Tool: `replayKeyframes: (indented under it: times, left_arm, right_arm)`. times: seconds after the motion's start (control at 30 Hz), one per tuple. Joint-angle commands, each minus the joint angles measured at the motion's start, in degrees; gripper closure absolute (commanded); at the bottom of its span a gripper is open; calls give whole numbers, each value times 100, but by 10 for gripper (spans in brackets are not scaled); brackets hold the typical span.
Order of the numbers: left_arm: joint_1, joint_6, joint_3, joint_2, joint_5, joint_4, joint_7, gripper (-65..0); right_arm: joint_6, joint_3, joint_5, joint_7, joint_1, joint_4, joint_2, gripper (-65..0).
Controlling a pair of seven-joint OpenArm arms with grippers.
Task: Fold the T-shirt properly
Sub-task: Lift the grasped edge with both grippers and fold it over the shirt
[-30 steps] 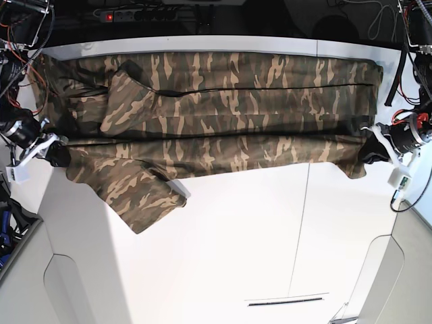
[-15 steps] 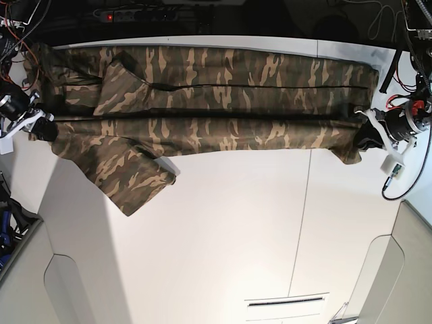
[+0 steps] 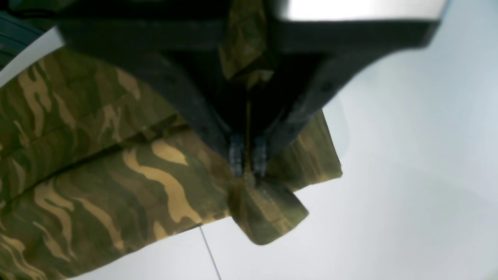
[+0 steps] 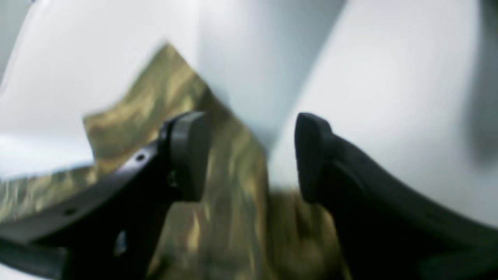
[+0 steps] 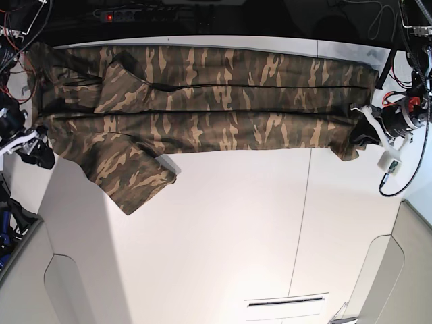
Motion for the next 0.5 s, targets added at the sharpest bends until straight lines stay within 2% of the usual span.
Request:
replayKeyframes:
  times: [0.0,0.2,0.47]
  left_arm:
    - [-46,15,-55,-109,-74,87,-103,0]
    - [-26,17,-55,-109,-76,87,-103,0]
    - [-28,15,-55,-109,-96,87,-103,0]
  right_arm:
    - [-39,37,-57,140,221,92,87,-347]
    - [-103,-175,-813,378,793,55,-179,-347]
    - [-151,-1419,-1644,1141,1355,-1139,-225,-346]
